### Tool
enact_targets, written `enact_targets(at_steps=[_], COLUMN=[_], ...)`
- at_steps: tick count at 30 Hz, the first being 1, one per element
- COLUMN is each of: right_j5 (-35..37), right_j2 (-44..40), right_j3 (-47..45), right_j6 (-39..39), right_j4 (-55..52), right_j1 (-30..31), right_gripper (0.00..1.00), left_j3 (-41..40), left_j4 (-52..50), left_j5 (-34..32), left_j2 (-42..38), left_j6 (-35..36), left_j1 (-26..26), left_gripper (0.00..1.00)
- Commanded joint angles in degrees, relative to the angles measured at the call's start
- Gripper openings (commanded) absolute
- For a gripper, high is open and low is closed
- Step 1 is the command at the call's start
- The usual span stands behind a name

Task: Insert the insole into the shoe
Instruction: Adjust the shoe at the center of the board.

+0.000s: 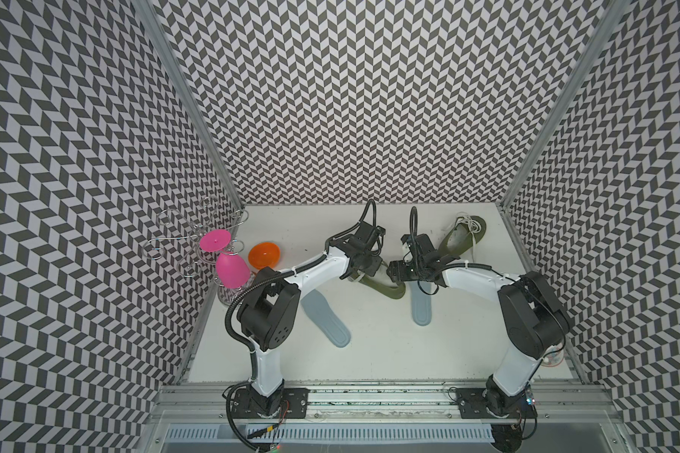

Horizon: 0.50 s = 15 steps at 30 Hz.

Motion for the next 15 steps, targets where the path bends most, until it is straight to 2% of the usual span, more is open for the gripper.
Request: enact_targets(at_steps=[1, 6, 8, 9, 11, 15], right_j5=[4.8, 5.0, 5.6, 5.8, 6.4, 8.9], right_j2=[0.5, 0.8, 2.2, 2.8, 3.6, 2.3], right_j3=[0.7, 1.8, 3.0, 3.2, 2.7, -0.2], right_j6=[-1.0, -1.6, -1.4, -1.3, -0.7, -0.4], right_j4=[-1.6, -2.2, -3.0, -2.9, -2.5, -1.9], right_j1=[0.4, 2.0, 3.4, 3.8, 4.1, 3.4], right_gripper=[0.77, 0.79, 0.96, 1.0, 0.98, 0.87], left_j3=[-0.1, -0.1, -0.3, -0.4, -0.4, -0.4], left_j4=[1.0, 1.5, 1.8, 1.9, 1.7, 0.8], left_j5=[-3.7, -2.2, -1.7, -1.7, -1.9, -3.4], left_j2=[-1.3, -0.8, -0.6, -0.5, -0.3, -0.2], left_j6=[-0.9, -0.8, -1.0, -1.1, -1.1, -0.9], left_j1=[1.1, 1.7, 1.7, 1.6, 1.7, 2.3], left_gripper=[0.2, 0.19, 0.19, 0.19, 0.19, 0.19])
